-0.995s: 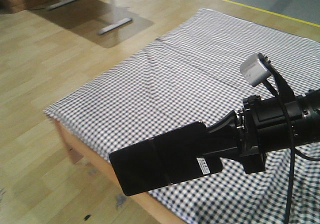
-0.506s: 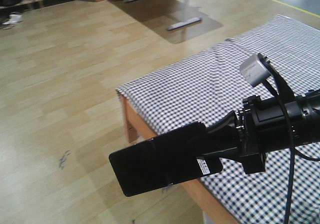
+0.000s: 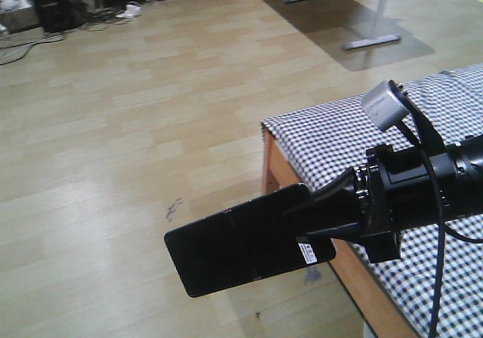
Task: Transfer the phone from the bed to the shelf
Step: 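Drive the base away from the bed holding the phone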
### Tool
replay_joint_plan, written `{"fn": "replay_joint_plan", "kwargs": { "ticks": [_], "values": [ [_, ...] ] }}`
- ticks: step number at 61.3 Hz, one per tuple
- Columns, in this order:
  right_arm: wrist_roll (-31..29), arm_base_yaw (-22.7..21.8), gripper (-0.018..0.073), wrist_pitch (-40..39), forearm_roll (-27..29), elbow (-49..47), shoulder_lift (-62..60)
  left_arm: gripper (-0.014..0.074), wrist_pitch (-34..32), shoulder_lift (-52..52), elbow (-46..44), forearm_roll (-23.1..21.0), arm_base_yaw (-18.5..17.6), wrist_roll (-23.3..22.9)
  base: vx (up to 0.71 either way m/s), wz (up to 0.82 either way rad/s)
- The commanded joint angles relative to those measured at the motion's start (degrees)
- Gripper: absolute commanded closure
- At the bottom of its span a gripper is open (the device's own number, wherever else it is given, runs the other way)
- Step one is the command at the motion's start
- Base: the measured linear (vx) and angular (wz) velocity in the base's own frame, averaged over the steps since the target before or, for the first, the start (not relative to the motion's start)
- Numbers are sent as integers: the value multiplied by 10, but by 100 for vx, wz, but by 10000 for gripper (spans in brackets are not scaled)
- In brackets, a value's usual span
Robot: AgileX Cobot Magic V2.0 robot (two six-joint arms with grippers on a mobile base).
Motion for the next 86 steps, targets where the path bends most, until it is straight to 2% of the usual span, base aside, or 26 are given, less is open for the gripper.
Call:
{"fn": "replay_joint_plan", "kwargs": {
  "ticks": [1,46,86],
  "values": [
    [-3,-1,561,45,44,-13,-15,595,-41,-4,-14,-6,-3,-5,-12,44],
    [-2,-1,561,45,44,-13,-15,595,-41,-4,-14,-6,-3,-5,-9,35],
    [-4,-1,561,45,45,-13,-15,595,-41,-4,-14,-6,-3,-5,4,6]
  ]
}}
